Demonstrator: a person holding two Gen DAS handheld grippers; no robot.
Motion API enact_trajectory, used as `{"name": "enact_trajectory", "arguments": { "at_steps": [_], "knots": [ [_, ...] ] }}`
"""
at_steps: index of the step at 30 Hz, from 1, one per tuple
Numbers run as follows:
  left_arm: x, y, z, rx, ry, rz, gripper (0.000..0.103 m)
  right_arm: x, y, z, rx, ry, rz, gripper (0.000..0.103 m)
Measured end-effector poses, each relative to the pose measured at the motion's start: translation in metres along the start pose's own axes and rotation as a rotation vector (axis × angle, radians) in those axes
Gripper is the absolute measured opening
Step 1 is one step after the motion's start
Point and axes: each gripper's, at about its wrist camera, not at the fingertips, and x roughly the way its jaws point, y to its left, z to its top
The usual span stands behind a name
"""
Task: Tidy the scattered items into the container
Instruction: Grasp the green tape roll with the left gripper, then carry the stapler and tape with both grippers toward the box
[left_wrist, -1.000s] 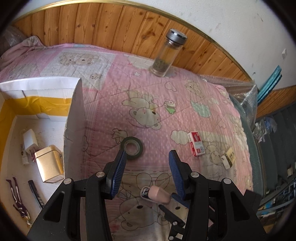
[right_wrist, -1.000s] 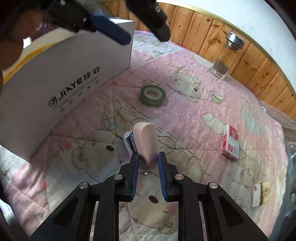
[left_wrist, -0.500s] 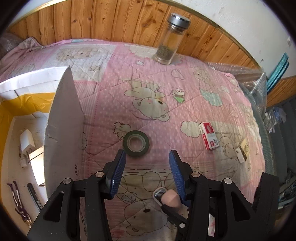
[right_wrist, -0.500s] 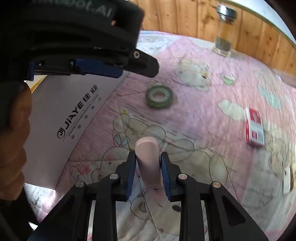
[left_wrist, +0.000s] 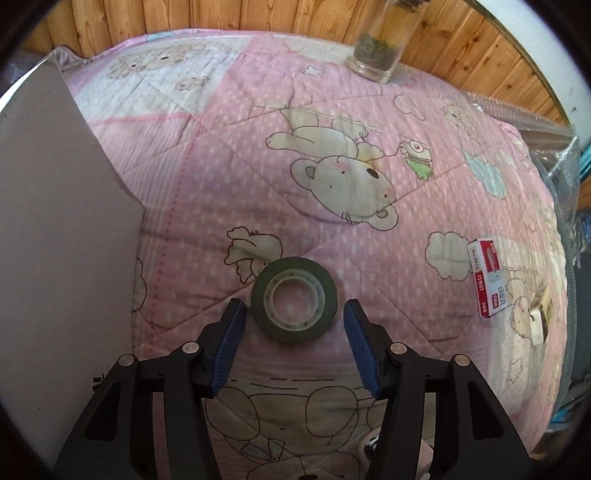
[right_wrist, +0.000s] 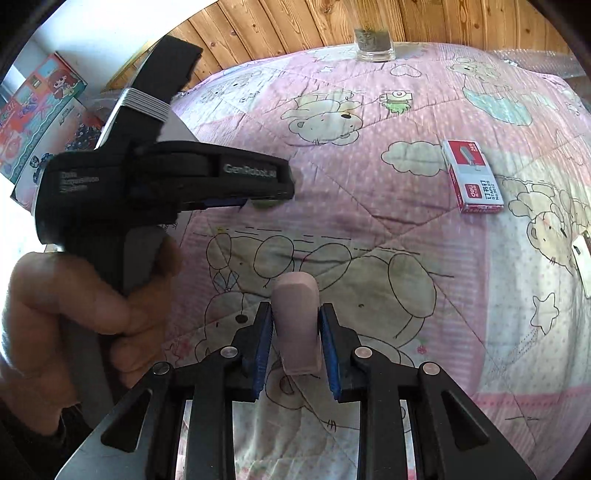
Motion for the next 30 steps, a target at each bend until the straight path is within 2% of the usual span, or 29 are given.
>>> {"name": "enact_trajectory", "arguments": {
  "at_steps": [3, 6, 7, 8, 9, 11, 15, 30],
  "knots": [
    [0.001, -0.003, 0.0, 0.004, -0.012, 0.014, 0.062, 0.004, 0.001, 0.003, 0.008, 0.009, 0.001, 0.027],
    [0.0, -0.009, -0.004, 0.061, -0.026, 0.042, 0.063, 0.005, 0.003, 0.001, 0.005, 0.014, 0.002, 0.027],
    [0.0, -0.01, -0.005, 0.079, -0.033, 0.048, 0.061, 0.005, 0.004, 0.001, 0.003, 0.013, 0.0, 0.027],
    [-0.001, -0.011, -0.006, 0.094, -0.04, 0.062, 0.049, 0.005, 0.005, 0.001, 0.0, 0.012, 0.0, 0.027],
    [-0.003, -0.011, -0.007, 0.105, -0.051, 0.07, 0.049, 0.006, 0.005, 0.002, -0.001, 0.01, 0.001, 0.027],
    [-0.005, -0.01, -0.006, 0.096, -0.061, 0.041, 0.049, 0.006, 0.006, 0.003, 0.0, 0.006, 0.002, 0.027],
    [-0.018, -0.012, -0.005, 0.112, -0.1, 0.047, 0.049, 0.005, 0.006, 0.005, 0.006, -0.001, 0.007, 0.027],
    [-0.084, -0.001, -0.013, 0.07, -0.176, -0.072, 0.049, -0.008, 0.005, 0.015, 0.028, -0.072, 0.009, 0.027]
  ]
}}
